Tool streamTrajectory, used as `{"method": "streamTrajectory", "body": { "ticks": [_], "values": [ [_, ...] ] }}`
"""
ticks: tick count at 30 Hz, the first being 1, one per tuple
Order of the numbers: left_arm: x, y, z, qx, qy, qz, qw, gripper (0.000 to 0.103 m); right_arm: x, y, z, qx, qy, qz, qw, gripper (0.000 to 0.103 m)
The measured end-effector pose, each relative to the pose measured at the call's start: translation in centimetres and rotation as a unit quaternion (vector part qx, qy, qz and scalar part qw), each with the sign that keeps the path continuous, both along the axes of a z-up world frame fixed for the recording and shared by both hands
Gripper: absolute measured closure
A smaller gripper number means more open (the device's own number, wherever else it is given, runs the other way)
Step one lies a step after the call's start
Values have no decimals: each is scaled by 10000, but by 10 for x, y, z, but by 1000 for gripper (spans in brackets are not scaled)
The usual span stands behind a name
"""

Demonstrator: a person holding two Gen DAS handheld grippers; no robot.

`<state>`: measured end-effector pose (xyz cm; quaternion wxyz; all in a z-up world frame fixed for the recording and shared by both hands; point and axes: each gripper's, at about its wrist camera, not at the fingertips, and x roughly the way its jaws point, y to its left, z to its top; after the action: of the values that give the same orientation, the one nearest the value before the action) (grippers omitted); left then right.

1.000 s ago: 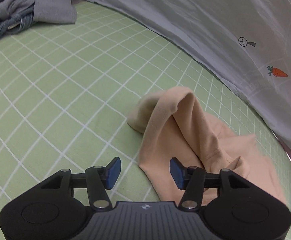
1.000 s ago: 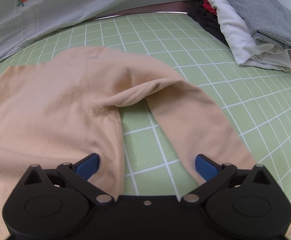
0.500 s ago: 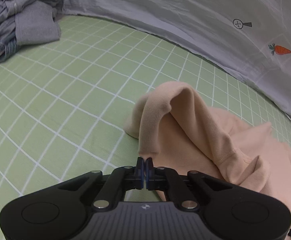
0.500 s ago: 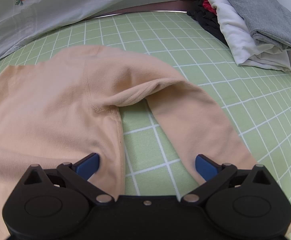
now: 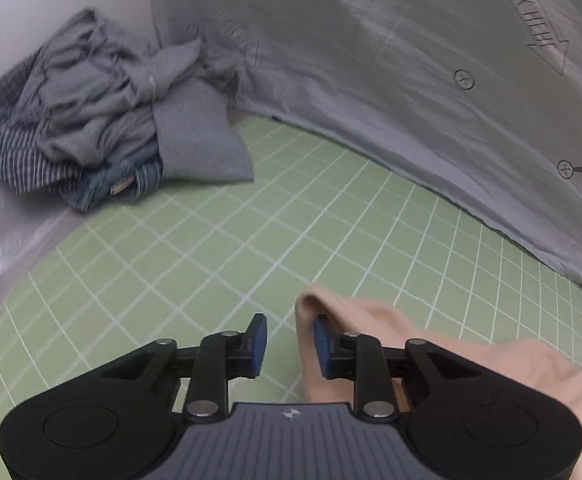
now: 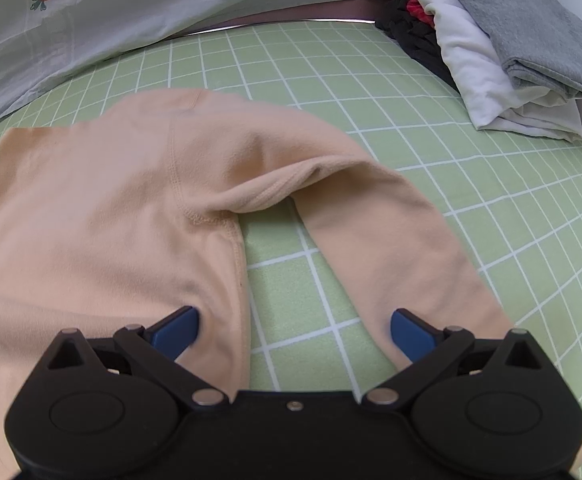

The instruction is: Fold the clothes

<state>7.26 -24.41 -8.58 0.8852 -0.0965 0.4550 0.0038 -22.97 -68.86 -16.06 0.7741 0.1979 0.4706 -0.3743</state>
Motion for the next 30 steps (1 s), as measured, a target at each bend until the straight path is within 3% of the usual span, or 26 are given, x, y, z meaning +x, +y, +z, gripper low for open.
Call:
{"method": "streamTrajectory", "body": {
  "ticks": [2,5,8,12,16,17,18,21,27,28,29,30],
  "values": [
    [-10,12,-10,-858,195,327,9956,74,0,1,0,-6,2,-16,10000,0],
    [-24,24,-22,-2130,343,801,9731,70,0,1,0,-4,5,-30,10000,0],
    [-24,24,-26,-2593,278,991,9603,65,0,1,1,2,11,-38,10000,0],
    [-13,20,-25,-2645,215,1051,9584,62,0,0,1,12,8,-51,10000,0],
    [-5,24,-22,-3029,106,1245,9448,57,0,0,0,15,-4,-90,10000,0],
    [-2,26,-21,-3104,74,1299,9417,52,-1,0,0,12,-8,-99,9999,0],
    [2,24,-20,-3002,94,1306,9448,44,-1,0,0,7,-13,-108,9999,0],
    [17,17,-22,-2512,198,1226,9599,41,-1,1,-1,-7,-26,-128,9999,0],
    [35,19,-38,-2321,482,1382,9616,42,-1,1,-1,5,-41,-113,9999,0],
    [37,18,-33,-2279,364,1289,9644,43,-1,1,-1,1,-39,-115,9999,0],
    [38,16,-25,-2242,201,1153,9675,51,-1,1,-1,-2,-39,-114,9999,0],
    [39,14,-18,-2205,39,1017,9701,67,-1,2,-1,-3,-44,-114,9999,0]
  ]
}}
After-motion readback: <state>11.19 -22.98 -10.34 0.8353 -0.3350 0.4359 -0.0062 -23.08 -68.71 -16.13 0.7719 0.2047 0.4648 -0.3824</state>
